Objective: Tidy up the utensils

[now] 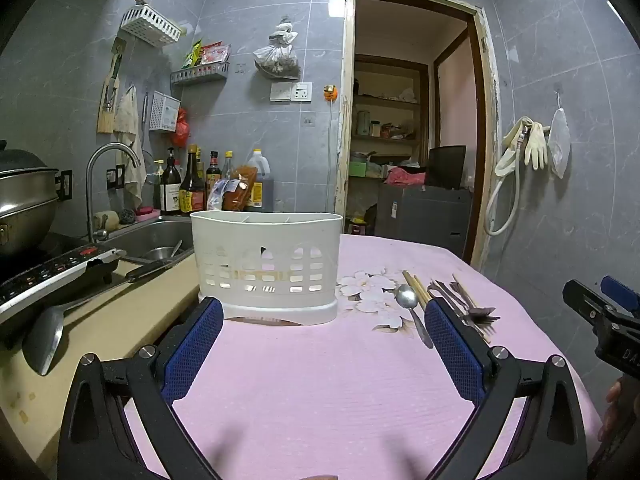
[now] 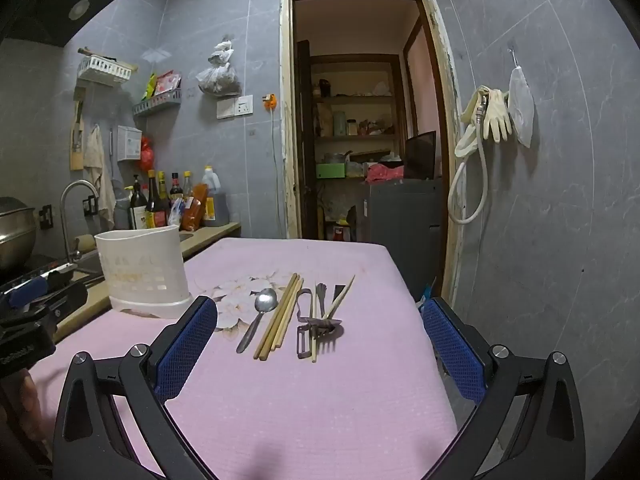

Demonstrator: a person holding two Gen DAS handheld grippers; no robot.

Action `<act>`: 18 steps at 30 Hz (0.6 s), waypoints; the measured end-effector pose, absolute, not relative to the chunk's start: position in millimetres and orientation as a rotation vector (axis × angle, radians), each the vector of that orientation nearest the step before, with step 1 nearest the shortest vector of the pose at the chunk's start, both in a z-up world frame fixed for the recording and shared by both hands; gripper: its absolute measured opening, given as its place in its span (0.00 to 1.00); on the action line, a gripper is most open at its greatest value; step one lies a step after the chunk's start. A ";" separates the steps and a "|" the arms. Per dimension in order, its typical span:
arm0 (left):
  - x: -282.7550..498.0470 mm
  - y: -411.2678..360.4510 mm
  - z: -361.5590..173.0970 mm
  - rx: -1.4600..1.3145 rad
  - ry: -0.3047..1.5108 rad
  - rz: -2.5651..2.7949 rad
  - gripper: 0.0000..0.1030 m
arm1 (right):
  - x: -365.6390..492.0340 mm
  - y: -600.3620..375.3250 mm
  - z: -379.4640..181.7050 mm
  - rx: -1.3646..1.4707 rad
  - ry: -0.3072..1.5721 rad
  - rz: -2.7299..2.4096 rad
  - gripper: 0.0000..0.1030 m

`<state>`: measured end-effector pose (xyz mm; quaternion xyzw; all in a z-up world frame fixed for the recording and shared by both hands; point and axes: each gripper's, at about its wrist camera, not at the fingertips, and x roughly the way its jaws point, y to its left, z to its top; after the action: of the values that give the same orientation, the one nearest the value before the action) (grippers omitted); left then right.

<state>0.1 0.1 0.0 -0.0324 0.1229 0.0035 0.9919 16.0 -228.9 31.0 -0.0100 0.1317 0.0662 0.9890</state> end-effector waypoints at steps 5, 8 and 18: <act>0.0 -0.1 0.0 -0.064 0.247 0.006 0.96 | 16.5 -229.0 30.6 -0.019 0.264 0.133 1.00; -0.1 0.2 0.0 -0.066 0.245 0.007 0.96 | 16.3 -228.4 30.8 -0.023 0.261 0.131 1.00; 0.1 0.1 -0.1 -0.065 0.247 0.008 0.96 | 15.8 -227.3 30.4 -0.023 0.262 0.132 1.00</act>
<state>0.1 0.1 -0.1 -0.0323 0.1229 0.0037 0.9919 15.8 -227.3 30.4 -0.0112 0.1307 0.0659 0.9892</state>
